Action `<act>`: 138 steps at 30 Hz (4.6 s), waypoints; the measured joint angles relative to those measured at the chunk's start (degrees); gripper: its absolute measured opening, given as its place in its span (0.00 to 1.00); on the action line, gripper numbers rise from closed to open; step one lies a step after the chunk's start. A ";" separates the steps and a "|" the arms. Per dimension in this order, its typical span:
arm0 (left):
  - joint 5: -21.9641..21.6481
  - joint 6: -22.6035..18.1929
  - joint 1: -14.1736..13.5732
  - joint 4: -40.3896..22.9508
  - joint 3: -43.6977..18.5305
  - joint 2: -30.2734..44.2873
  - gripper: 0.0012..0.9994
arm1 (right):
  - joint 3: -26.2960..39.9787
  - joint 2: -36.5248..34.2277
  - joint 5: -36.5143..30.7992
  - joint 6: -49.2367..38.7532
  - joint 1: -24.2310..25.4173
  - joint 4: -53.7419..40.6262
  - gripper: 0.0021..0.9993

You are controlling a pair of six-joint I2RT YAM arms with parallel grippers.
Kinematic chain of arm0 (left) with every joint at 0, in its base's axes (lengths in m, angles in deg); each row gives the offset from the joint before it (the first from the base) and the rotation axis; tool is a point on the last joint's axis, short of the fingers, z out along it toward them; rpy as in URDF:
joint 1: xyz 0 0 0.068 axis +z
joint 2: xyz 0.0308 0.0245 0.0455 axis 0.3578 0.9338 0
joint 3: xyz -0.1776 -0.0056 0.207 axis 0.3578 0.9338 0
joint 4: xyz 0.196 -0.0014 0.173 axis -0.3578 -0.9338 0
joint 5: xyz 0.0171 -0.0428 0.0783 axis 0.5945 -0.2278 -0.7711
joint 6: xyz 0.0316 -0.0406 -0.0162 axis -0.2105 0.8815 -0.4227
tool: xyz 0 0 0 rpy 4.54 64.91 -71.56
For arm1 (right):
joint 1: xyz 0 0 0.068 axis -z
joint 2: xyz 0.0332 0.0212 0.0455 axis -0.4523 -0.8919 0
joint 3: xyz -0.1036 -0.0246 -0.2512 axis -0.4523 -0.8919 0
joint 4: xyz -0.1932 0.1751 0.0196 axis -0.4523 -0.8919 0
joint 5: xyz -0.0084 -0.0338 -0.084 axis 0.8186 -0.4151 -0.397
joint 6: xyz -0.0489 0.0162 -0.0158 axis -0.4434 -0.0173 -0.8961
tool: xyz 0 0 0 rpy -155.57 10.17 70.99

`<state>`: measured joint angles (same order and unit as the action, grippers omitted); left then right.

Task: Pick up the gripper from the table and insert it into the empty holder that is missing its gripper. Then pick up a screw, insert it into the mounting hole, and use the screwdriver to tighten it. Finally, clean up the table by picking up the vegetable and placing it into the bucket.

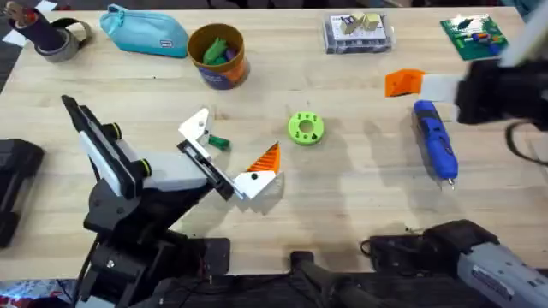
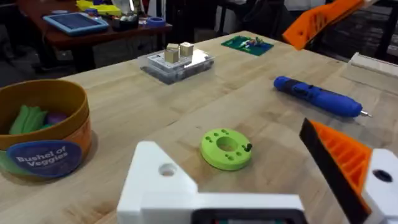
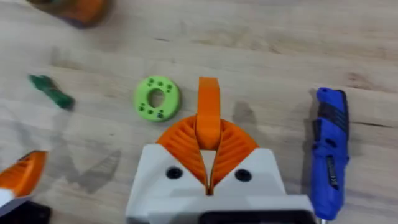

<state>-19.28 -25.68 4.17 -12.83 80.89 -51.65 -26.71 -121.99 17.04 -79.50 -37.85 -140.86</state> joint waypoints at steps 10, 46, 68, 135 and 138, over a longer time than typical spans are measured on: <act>0.00 0.01 0.00 0.00 0.00 0.01 1.00 | -0.76 4.59 14.68 1.99 0.00 -1.08 0.01; -0.02 0.01 0.00 0.00 0.00 0.00 1.00 | -13.57 -41.74 65.91 32.54 -13.35 65.48 0.01; -1.36 -0.01 0.07 0.00 0.00 0.00 1.00 | -12.08 -47.94 68.88 43.23 -16.68 75.34 0.01; 7.66 0.01 0.17 -0.12 0.00 0.00 1.00 | -3.56 -56.25 78.14 41.46 -5.09 68.91 0.01; 8.47 0.00 0.17 -0.15 0.00 0.00 1.00 | -3.38 -56.27 79.05 36.94 -5.05 61.12 0.01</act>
<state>-10.80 -25.68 4.34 -12.98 80.89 -51.65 -30.09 -178.26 96.09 -42.56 -42.90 -79.75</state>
